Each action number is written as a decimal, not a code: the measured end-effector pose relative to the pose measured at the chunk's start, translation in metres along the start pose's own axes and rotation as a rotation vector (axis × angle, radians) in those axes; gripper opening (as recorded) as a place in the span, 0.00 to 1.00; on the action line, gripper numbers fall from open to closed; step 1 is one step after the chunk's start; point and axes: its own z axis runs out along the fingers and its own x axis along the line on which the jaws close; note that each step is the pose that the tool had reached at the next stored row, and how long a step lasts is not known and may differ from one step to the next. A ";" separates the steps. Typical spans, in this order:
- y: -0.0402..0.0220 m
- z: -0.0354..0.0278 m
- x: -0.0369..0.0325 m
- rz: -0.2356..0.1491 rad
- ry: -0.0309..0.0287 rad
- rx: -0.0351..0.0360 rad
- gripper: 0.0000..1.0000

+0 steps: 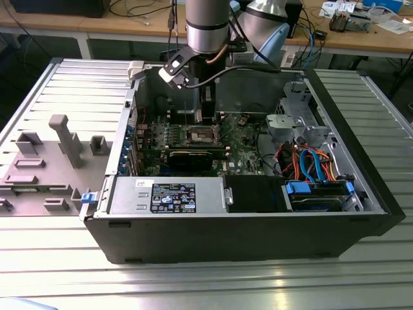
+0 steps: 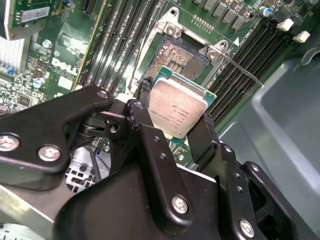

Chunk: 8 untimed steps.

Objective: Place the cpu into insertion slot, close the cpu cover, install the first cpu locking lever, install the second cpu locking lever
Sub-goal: 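Place the cpu into insertion slot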

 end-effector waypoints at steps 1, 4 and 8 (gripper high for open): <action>-0.0003 0.0027 0.0014 0.000 0.0000 0.0000 0.55; -0.0011 0.0066 0.0021 0.000 0.0000 0.0000 0.55; -0.0034 0.0128 0.0022 -0.007 0.0004 0.0002 0.55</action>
